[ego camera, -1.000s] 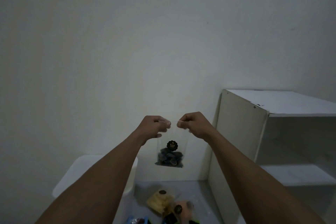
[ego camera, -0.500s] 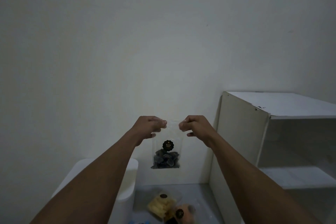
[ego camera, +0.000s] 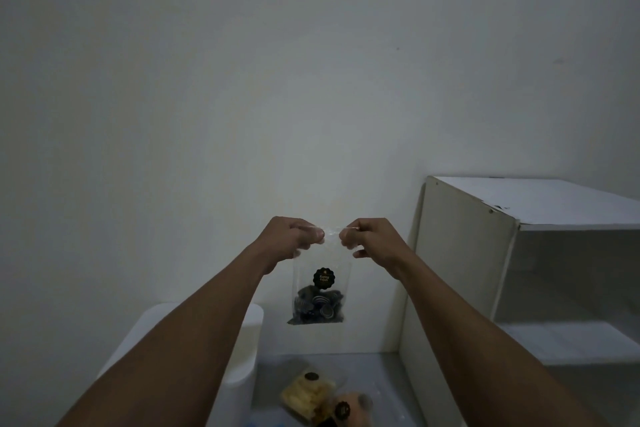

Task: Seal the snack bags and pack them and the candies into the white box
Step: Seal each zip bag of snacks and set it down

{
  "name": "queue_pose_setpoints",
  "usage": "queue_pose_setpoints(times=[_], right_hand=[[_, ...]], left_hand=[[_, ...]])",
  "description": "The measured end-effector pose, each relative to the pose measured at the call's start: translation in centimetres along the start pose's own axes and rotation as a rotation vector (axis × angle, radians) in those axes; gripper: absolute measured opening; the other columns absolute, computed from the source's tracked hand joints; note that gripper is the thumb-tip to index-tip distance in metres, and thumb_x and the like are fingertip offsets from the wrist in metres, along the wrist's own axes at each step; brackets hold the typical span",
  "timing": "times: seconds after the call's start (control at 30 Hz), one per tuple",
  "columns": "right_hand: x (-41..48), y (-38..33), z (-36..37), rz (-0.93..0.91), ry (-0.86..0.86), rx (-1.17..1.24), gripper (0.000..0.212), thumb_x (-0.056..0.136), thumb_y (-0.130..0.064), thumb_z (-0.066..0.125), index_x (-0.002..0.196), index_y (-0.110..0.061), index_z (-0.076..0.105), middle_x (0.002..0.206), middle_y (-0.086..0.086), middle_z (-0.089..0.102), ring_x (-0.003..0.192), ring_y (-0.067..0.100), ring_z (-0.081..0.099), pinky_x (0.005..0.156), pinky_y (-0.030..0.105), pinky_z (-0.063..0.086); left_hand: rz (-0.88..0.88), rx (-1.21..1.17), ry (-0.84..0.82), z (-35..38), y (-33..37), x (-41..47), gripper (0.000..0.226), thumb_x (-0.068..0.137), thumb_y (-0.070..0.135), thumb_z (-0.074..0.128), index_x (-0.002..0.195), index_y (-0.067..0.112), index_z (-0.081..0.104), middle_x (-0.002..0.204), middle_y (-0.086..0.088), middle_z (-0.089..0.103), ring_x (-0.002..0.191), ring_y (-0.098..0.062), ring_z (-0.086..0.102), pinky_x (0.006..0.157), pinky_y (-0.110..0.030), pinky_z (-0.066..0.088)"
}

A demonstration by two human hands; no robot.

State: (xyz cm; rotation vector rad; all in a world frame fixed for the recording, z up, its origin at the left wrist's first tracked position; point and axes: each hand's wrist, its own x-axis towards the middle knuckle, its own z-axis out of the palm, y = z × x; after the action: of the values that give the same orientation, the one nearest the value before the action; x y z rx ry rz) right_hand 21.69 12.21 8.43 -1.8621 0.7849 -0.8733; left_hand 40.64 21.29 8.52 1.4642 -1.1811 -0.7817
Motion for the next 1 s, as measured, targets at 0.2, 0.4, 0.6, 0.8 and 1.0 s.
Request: queue_pose_setpoints(times=[0.2,0.4,0.6,0.8,1.0], right_hand=[[0.0,0.0,0.5,-0.011,-0.025,-0.034,0.009,0.087,-0.02,0.07,0.085,-0.013,0.075,0.08,-0.001,0.07,0.074,0.009,0.062,0.068,0.027,0.051],[0.3,-0.7,-0.1,-0.067,0.066,-0.066,0.009,0.086,-0.013,0.071,0.084,-0.006,0.075,0.072,0.001,0.067,0.066,0.011,0.057,0.065,0.023,0.049],[0.6,-0.9,0.3,-0.023,-0.039,-0.11,0.014,0.086,-0.025,0.072,0.087,-0.011,0.076,0.082,0.002,0.071,0.073,0.008,0.062,0.064,0.024,0.05],[1.1,-1.1,0.5,-0.07,0.021,-0.178,0.015,0.087,-0.019,0.071,0.084,-0.004,0.075,0.075,0.004,0.068,0.066,0.011,0.057,0.065,0.027,0.047],[1.1,-0.8,0.9,-0.077,0.009,-0.095,0.015,0.087,-0.022,0.074,0.091,-0.007,0.076,0.081,0.005,0.073,0.07,0.009,0.064,0.067,0.026,0.055]], left_hand=[[0.098,0.088,0.062,0.2,-0.1,0.6,0.009,0.083,0.019,0.075,0.086,0.013,0.079,0.087,-0.001,0.078,0.078,-0.012,0.06,0.071,-0.023,0.047],[0.038,-0.101,0.014,-0.2,-0.5,1.0,0.019,0.086,0.024,0.074,0.092,0.006,0.075,0.094,-0.006,0.077,0.083,-0.016,0.068,0.081,-0.033,0.059],[0.11,-0.103,0.104,-0.1,-0.6,1.1,0.014,0.086,0.009,0.074,0.081,-0.004,0.07,0.085,-0.013,0.072,0.083,-0.022,0.074,0.083,-0.031,0.059],[0.06,-0.099,-0.017,-0.2,-0.5,0.7,0.021,0.086,0.022,0.074,0.098,0.004,0.074,0.095,-0.008,0.077,0.088,-0.018,0.072,0.086,-0.035,0.059],[0.129,-0.063,0.119,-0.8,-0.5,1.3,0.022,0.086,0.015,0.074,0.085,-0.007,0.071,0.081,-0.014,0.075,0.073,-0.019,0.069,0.086,-0.039,0.055]])
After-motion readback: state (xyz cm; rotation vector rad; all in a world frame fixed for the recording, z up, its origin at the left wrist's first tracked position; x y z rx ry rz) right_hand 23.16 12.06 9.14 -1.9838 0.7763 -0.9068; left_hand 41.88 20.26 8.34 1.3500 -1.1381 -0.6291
